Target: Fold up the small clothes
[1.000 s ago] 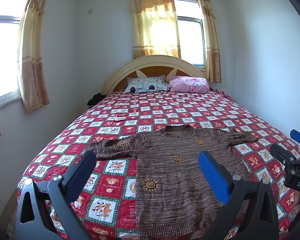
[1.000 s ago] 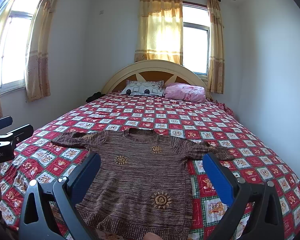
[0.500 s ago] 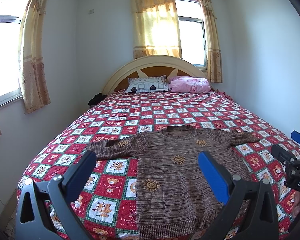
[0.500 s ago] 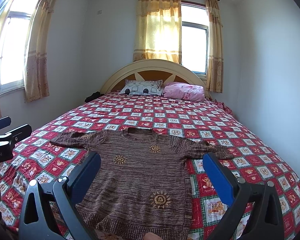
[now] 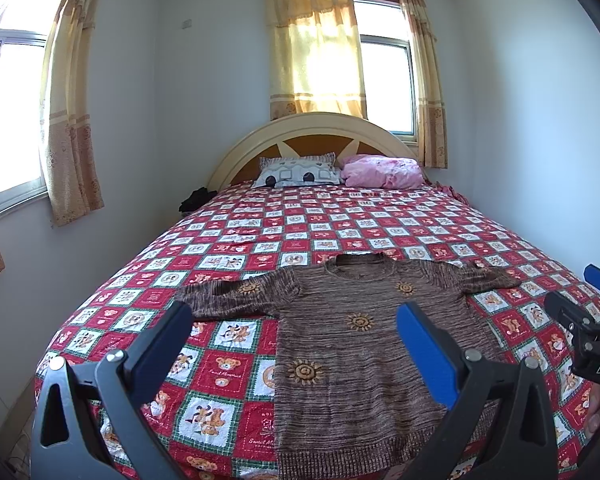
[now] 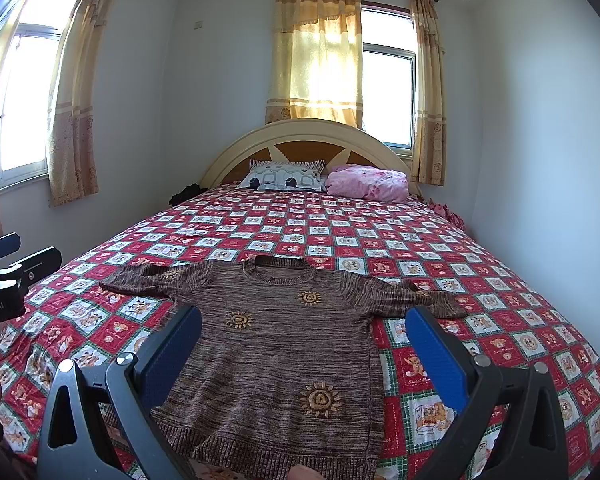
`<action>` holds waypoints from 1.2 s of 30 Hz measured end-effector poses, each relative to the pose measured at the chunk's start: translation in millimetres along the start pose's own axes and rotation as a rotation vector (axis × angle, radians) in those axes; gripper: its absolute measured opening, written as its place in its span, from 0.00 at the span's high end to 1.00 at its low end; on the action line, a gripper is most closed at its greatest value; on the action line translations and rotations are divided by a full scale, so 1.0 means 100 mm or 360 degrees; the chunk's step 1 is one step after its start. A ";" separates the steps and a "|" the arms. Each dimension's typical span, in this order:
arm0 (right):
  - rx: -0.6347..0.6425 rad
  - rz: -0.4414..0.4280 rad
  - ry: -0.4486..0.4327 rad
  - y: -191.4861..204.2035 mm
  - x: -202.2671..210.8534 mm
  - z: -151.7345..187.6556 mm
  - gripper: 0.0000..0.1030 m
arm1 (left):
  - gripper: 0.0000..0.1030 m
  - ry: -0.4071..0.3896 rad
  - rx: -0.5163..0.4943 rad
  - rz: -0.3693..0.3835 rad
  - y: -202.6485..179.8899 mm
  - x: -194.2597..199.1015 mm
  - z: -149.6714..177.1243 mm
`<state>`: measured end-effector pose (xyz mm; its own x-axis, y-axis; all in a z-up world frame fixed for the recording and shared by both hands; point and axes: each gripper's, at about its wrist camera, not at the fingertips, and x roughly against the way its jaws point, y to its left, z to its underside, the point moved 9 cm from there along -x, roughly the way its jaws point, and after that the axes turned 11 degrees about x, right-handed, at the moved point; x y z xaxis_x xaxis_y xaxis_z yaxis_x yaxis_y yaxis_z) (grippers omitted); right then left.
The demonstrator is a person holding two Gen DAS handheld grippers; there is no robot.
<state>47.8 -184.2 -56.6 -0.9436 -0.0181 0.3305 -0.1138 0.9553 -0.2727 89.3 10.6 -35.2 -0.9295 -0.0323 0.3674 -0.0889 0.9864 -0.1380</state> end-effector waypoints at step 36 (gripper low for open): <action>-0.0013 0.0056 0.0157 -0.22 -0.40 0.32 0.01 | 0.00 0.0094 -0.0072 -0.0012 -0.09 -0.40 0.23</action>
<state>78.3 -214.4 -92.8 -0.9119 0.0443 0.4080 -0.0780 0.9573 -0.2783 118.9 -1.0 -70.2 -0.9061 -0.0313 0.4219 -0.0780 0.9925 -0.0939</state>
